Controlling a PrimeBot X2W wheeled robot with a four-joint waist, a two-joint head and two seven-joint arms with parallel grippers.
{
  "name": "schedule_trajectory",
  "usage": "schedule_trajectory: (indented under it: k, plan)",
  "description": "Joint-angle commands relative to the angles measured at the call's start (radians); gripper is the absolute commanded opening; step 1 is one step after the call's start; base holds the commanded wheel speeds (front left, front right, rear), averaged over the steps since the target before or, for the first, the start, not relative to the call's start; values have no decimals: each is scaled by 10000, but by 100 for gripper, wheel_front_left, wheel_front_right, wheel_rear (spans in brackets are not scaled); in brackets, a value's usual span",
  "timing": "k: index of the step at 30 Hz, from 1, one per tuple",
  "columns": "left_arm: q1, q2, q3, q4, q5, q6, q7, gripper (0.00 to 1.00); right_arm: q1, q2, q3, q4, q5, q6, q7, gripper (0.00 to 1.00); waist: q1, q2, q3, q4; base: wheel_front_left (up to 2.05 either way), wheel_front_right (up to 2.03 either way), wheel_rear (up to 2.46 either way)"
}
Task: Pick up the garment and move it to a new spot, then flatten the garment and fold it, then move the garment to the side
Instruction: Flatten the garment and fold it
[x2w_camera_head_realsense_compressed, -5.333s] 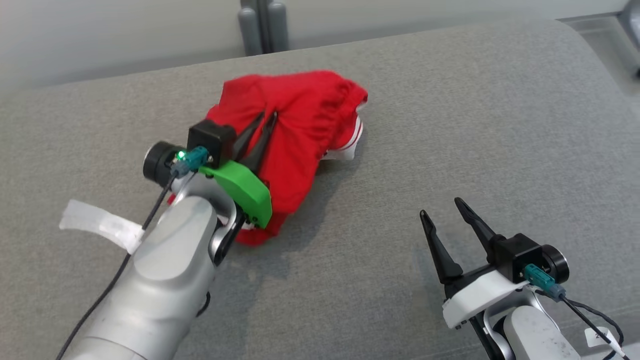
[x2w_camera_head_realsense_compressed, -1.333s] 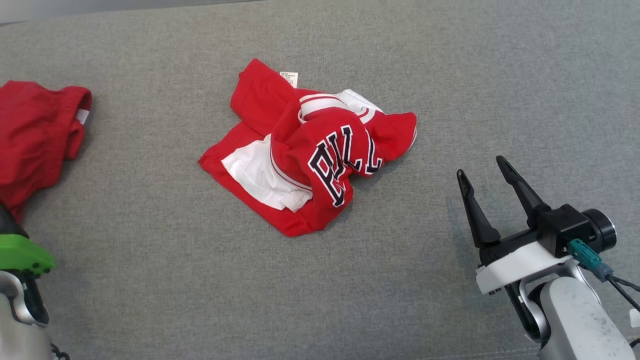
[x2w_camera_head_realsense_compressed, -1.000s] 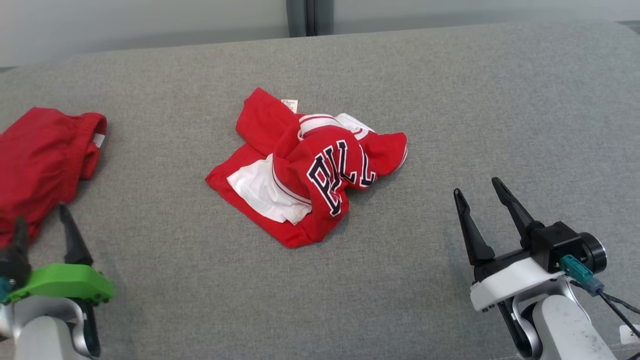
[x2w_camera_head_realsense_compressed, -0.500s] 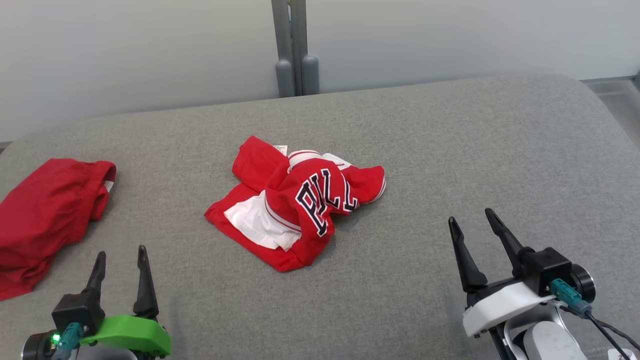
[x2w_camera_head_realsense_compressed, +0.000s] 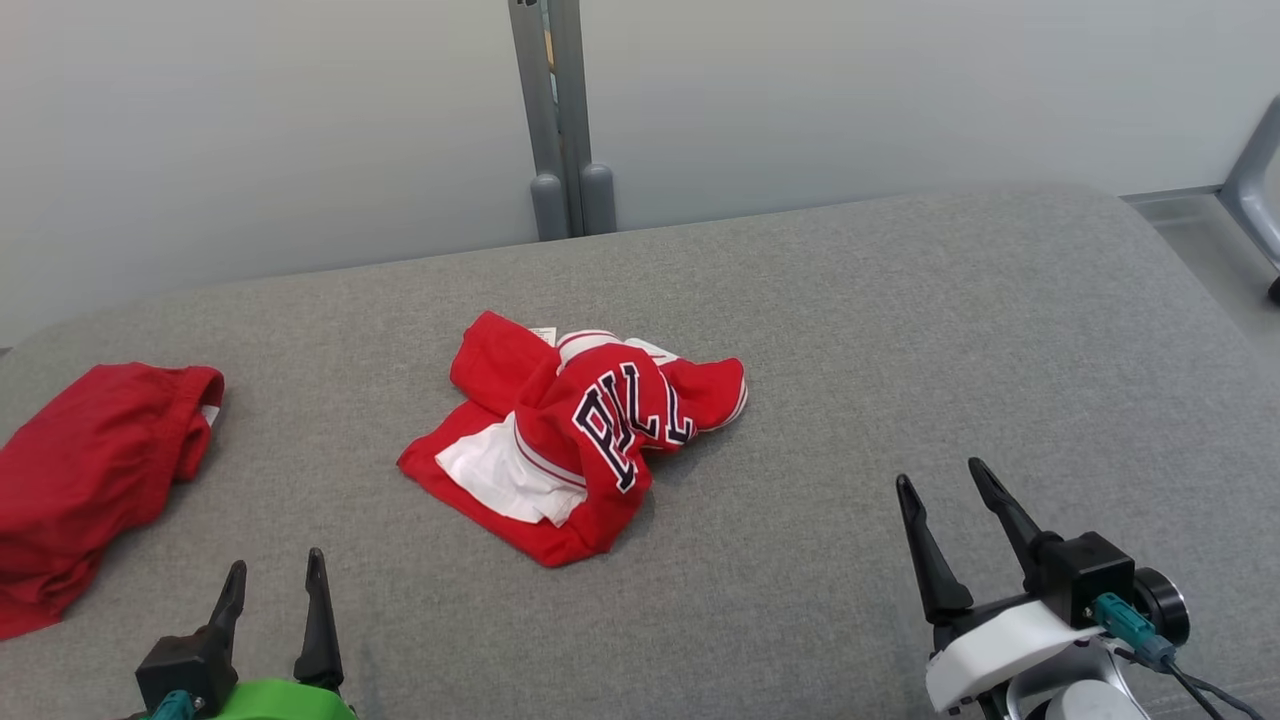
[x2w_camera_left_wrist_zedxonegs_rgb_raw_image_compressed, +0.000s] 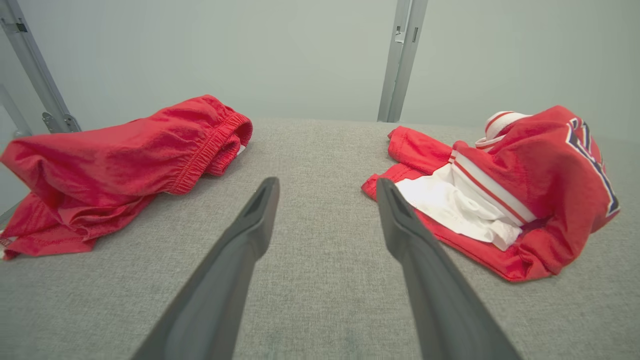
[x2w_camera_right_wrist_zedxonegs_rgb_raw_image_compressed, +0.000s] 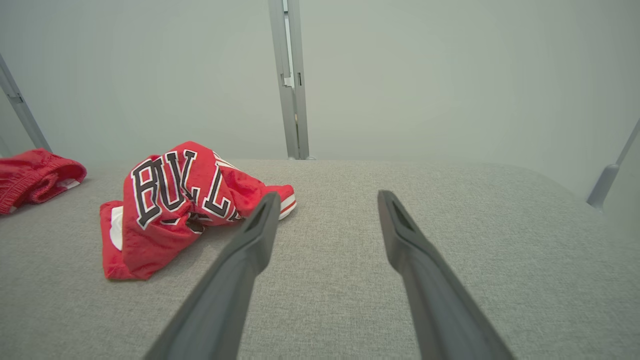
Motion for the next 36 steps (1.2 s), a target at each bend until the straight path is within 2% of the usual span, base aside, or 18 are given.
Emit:
schedule_trajectory:
  k: [1, 19, 27, 32, 36]
  plan:
    - [173, 34, 19, 68, -110, 48, -5, 100, 144, 10, -43, -34, -88, -14, -29, 100, 0, 0, -40, 16, 0, 0, 0]
    - [47, 32, -231, 313, -300, 155, -5, 100, 143, -35, -20, -37, -70, -14, -29, 100, 0, 0, -44, 174, 0, 0, 0]
    - [-550, 33, -1361, 591, -1011, 67, -5, 100, -137, -97, 292, 53, 23, -14, -29, 100, 0, 0, 490, 133, 0, 0, 0]
    - [-1267, 30, -2378, 972, -1540, 47, -7, 100, -417, -131, 690, 30, 87, -14, -29, 100, 0, 0, 1068, -118, 0, 0, 0]
    - [-2083, 36, -2715, 1321, -1562, 71, -5, 100, -720, -224, 910, -14, 162, -14, -29, 100, 0, 0, 1638, -377, 0, 0, 0]
